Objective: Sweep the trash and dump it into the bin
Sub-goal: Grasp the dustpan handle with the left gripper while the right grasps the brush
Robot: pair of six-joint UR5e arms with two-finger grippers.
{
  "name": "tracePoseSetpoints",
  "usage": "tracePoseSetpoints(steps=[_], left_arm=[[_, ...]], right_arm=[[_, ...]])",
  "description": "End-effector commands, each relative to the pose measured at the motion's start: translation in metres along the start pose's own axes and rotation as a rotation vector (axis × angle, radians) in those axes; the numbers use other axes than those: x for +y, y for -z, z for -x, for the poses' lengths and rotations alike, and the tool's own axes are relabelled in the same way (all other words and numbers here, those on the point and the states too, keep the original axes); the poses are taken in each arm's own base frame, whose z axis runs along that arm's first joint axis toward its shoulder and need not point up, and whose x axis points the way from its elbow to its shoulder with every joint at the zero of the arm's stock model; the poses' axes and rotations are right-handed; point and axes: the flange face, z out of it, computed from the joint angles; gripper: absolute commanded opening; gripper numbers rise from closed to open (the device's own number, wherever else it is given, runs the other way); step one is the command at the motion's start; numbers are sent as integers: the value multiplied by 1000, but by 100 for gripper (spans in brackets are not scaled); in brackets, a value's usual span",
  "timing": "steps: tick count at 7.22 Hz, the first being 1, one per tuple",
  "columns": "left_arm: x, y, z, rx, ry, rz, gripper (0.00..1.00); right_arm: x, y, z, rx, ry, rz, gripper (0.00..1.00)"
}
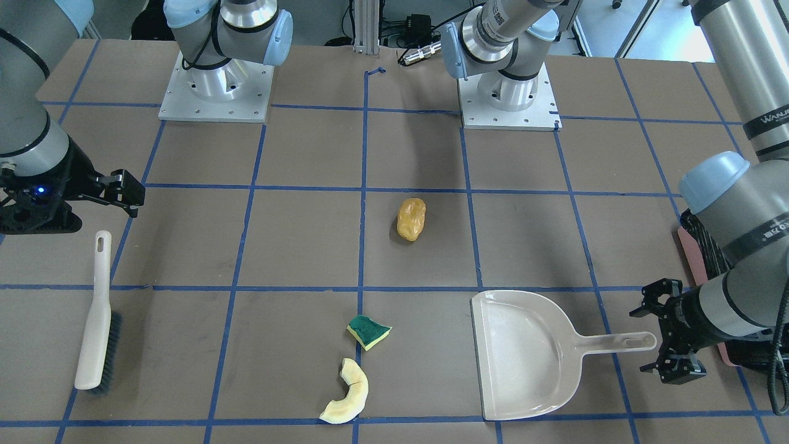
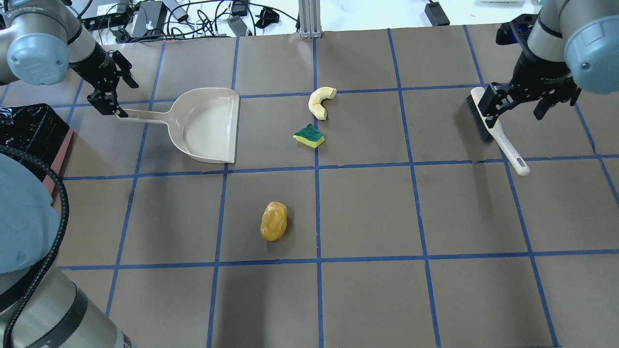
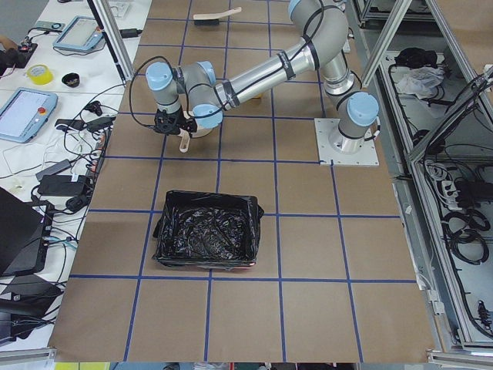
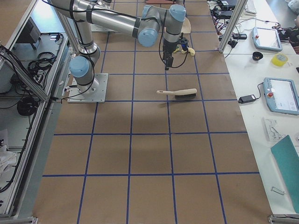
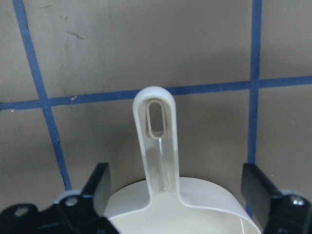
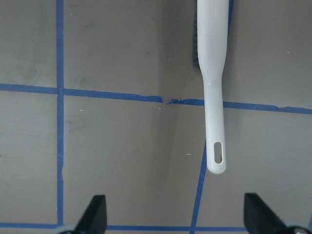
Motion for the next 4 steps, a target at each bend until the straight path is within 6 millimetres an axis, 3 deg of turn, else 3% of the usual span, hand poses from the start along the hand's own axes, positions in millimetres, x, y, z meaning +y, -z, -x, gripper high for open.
tracePoseSetpoints(steps=[1, 3, 4], left_arm=[[-4, -9, 3, -15, 17, 24, 95], [-9, -24, 2, -34, 20, 23, 95], [-12, -29, 3, -29, 24, 21, 94]], right_arm=[[-1, -40, -9, 20, 35, -25, 100], [7, -62, -47, -6, 21, -16, 100], [1, -81, -52, -22, 17, 17, 100]])
